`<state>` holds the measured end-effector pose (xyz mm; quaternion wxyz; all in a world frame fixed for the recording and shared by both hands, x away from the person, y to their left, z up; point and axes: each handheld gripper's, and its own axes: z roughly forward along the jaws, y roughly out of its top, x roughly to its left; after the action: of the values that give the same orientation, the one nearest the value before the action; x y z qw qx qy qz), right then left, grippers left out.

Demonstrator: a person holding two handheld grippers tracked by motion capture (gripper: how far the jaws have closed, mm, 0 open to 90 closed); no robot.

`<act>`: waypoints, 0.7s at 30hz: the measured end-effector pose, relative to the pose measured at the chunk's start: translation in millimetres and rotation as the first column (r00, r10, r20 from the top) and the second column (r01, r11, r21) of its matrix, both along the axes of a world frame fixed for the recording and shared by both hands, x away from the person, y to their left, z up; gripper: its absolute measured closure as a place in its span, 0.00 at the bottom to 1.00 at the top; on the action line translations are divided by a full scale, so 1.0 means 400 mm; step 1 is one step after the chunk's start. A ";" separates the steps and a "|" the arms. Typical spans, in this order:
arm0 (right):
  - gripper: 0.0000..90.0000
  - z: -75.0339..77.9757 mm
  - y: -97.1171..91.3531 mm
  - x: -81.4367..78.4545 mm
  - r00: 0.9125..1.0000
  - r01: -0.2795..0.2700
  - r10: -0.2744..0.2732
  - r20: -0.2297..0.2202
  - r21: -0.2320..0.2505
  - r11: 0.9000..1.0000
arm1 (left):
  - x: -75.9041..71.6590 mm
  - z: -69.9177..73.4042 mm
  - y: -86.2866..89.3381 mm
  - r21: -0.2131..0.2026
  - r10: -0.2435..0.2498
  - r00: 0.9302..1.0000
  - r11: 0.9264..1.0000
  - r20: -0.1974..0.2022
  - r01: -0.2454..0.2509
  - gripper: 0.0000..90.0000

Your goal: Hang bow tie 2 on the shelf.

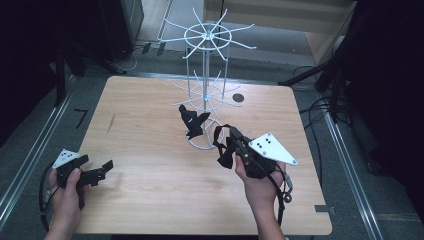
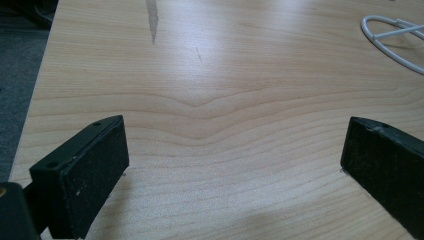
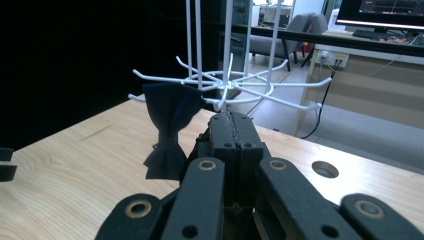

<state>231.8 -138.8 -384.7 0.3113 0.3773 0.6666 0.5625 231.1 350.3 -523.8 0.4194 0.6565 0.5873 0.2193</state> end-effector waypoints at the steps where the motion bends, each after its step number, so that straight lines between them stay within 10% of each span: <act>1: 1.00 0.002 0.002 0.000 1.000 -0.001 0.001 0.001 0.001 1.000 | 0.000 0.000 0.000 0.000 0.000 1.000 1.000 0.000 0.000 0.00; 21: 1.00 0.040 0.027 0.013 0.999 -0.025 0.025 0.027 0.007 1.000 | 0.000 0.000 0.001 -0.003 -0.001 1.000 1.000 -0.002 0.000 0.00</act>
<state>237.1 -127.8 -368.6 0.3117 0.3626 0.6649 0.5739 231.1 350.5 -523.7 0.4198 0.6563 0.5879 0.2176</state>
